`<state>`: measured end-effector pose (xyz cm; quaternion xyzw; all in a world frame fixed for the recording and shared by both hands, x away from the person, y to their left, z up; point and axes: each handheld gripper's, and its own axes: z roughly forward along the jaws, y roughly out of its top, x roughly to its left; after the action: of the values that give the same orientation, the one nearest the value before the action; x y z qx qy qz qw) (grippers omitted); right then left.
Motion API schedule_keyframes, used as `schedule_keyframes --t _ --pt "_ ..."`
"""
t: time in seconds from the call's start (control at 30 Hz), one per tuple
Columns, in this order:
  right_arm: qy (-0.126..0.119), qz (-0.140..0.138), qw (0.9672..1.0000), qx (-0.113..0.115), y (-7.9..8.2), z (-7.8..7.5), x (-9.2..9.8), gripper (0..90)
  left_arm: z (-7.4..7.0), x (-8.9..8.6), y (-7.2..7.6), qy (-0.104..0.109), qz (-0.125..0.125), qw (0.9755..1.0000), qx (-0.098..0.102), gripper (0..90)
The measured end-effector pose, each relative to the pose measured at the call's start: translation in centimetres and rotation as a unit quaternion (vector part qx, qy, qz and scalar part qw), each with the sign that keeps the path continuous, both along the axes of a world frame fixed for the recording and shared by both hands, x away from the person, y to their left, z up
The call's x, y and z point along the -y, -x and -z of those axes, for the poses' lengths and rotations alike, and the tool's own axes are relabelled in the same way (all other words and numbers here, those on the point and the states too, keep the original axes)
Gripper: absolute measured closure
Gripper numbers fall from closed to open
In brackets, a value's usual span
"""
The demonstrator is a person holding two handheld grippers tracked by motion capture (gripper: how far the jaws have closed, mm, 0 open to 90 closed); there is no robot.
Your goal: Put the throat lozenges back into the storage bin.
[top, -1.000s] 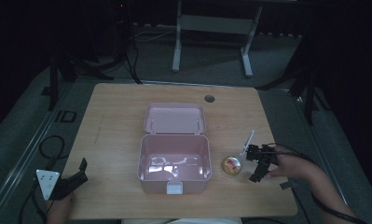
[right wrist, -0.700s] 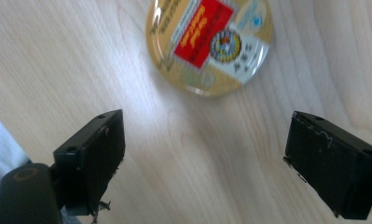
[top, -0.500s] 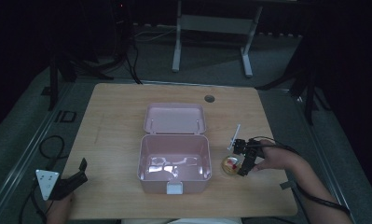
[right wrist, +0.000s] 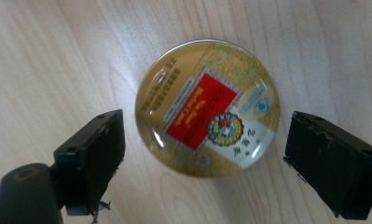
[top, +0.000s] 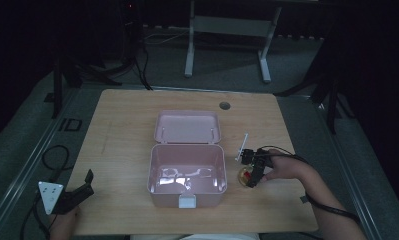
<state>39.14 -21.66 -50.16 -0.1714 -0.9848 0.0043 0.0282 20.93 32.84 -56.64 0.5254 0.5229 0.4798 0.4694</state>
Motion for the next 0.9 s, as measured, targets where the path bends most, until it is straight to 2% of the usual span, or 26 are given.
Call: schedule_keyframes --t 0.43,0.5,0.7,0.9 --pt "0.014 0.005 0.9997 -0.018 -0.7 2.1 -0.8 14.5 0.0 0.0 0.0 0.000 0.001 1.0000 0.000 2.4" --pt "0.010 -0.002 0.9998 -0.015 -0.7 1.9 -0.8 19.7 0.0 0.0 0.0 0.000 0.001 1.0000 0.000 2.4" --pt "0.020 -0.014 0.9996 -0.017 -0.4 1.2 -0.9 20.0 0.0 0.0 0.0 0.000 0.001 1.0000 -0.001 2.4" --pt "0.025 -0.027 0.9990 -0.025 0.0 -0.4 -0.9 20.1 0.0 0.0 0.0 0.000 0.001 1.0000 0.000 2.4"
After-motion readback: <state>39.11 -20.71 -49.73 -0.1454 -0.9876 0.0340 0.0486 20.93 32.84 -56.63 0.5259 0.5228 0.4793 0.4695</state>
